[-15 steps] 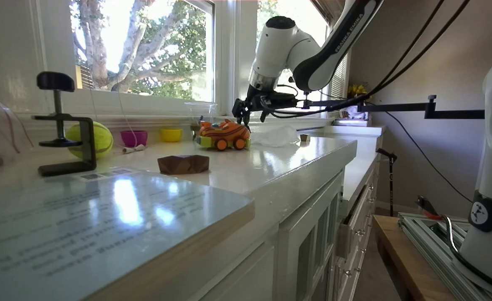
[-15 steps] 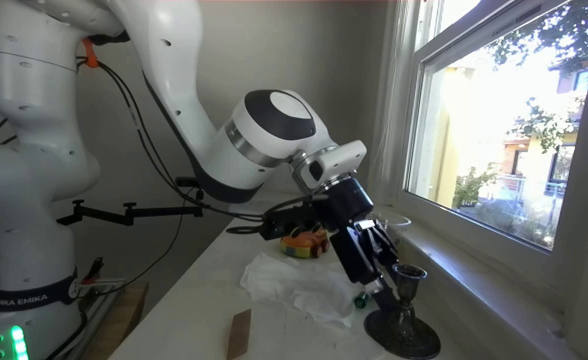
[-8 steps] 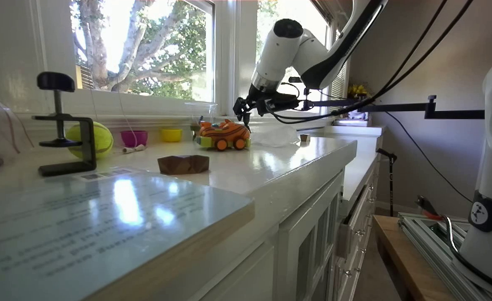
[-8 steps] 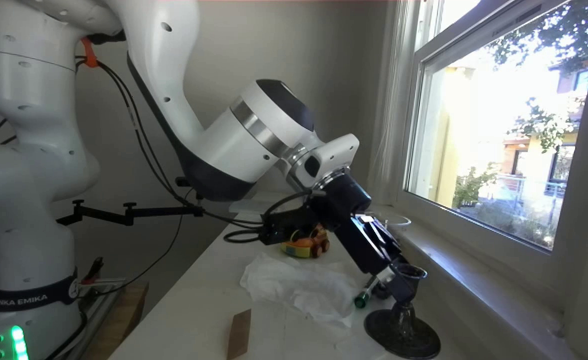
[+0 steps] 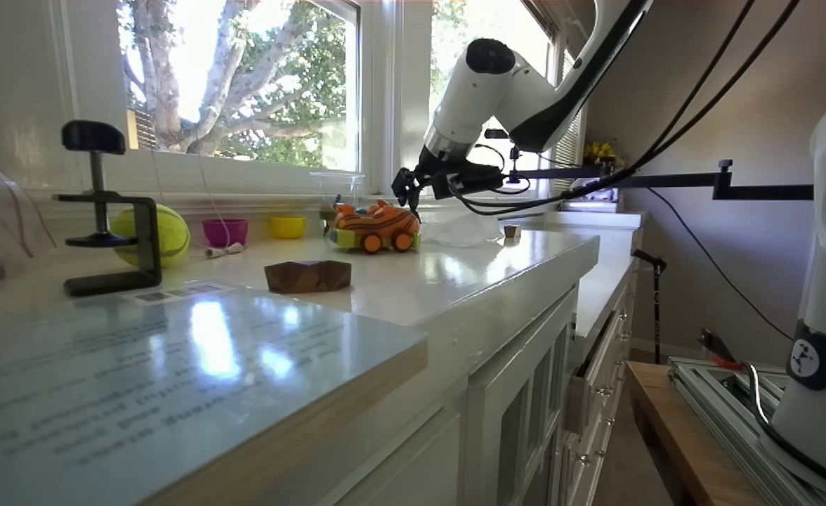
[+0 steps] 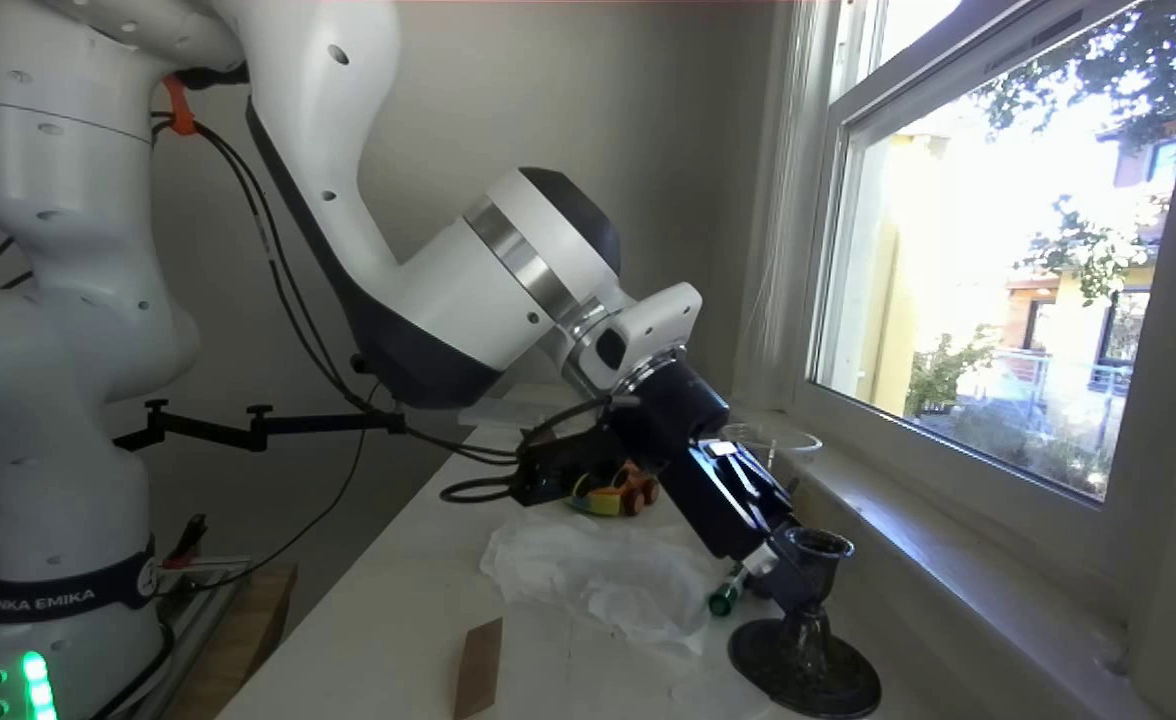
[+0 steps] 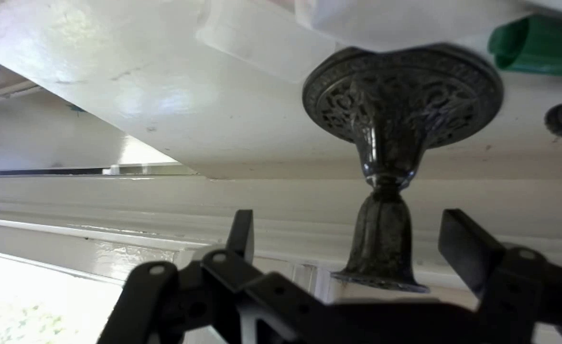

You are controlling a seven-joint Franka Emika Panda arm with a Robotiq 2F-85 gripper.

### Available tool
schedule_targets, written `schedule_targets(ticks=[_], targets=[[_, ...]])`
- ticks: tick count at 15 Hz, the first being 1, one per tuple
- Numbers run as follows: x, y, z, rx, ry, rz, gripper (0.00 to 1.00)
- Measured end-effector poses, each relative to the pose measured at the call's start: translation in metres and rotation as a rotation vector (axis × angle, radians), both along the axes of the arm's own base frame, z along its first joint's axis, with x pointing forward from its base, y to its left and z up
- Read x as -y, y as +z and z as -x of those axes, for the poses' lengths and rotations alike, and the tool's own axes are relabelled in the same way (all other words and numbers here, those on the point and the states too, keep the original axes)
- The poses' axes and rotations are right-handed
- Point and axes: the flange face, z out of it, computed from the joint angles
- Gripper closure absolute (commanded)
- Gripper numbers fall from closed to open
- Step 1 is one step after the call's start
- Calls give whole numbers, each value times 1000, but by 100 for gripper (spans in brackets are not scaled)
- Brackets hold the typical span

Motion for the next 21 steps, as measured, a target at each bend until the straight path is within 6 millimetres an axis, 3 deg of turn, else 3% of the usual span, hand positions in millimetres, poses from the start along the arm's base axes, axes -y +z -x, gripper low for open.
schedule_targets(ticks=[11,21], targets=[[-15,-22,11,17,10,-22,0],[-9,-24,11,31,-12,-9,0]])
